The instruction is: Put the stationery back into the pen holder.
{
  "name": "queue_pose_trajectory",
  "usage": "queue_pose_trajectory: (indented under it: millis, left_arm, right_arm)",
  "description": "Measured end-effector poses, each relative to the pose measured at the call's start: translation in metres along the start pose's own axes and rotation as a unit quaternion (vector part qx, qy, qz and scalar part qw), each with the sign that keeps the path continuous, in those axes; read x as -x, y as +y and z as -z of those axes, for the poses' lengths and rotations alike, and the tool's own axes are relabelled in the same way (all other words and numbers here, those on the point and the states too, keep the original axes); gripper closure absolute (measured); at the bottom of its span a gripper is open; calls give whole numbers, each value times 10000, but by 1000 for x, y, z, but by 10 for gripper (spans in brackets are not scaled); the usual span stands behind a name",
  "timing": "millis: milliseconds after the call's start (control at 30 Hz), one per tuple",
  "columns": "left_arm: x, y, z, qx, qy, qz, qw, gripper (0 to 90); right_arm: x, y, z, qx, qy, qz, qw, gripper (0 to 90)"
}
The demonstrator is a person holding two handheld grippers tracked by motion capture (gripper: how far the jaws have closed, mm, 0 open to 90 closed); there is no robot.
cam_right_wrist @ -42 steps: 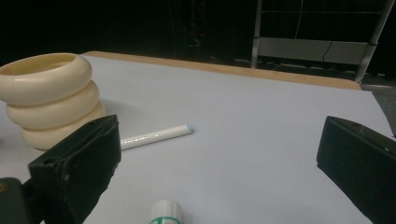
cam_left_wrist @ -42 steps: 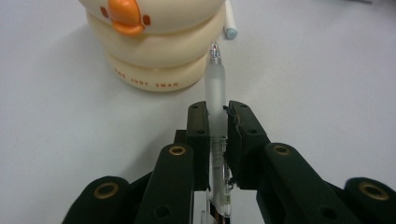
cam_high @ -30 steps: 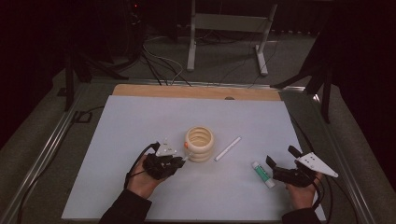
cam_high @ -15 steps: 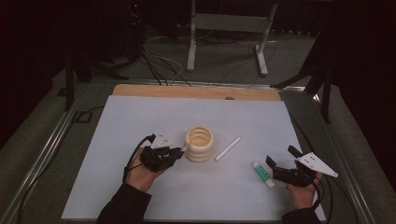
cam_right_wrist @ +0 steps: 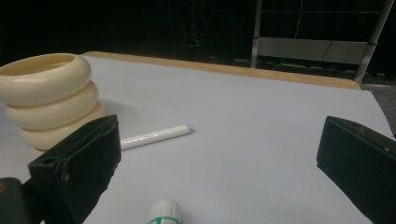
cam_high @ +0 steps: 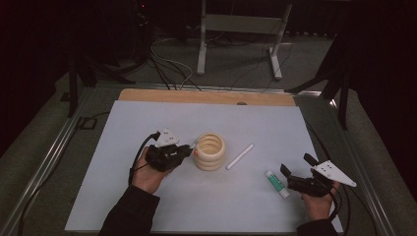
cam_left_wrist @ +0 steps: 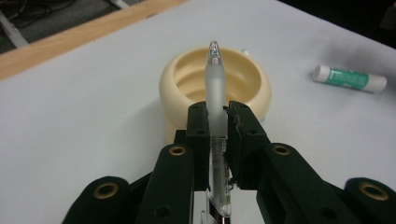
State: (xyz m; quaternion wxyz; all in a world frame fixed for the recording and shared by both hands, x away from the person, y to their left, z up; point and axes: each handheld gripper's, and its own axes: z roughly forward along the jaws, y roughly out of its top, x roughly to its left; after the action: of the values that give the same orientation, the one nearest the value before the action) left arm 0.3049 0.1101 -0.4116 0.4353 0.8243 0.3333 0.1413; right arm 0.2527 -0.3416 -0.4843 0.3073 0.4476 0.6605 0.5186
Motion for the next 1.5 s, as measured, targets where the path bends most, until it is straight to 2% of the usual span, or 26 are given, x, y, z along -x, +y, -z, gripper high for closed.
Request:
queue_pose_trajectory:
  millis: [67,267,300,700,1300,1500]
  left_arm:
    - [-2,6,0,96,34,-6,9999,806]
    - [-3,9,-1,153,51,-20,9999,806]
    - [-6,16,-2,272,90,-49,9996,806]
    - [-10,30,-9,455,179,-159,9987,806]
    - [-11,49,-20,733,200,-298,9967,806]
    - [-12,54,-21,865,176,-284,9957,805]
  right_arm:
    - [0,0,0,2,1,-2,10000,2]
    - [0,0,0,3,4,-5,10000,2]
    - [0,0,0,1,4,2,10000,2]
    - [0,0,0,6,6,2,10000,2]
    - [0,0,0,7,7,-3,10000,2]
    - [0,0,0,5,11,2,10000,2]
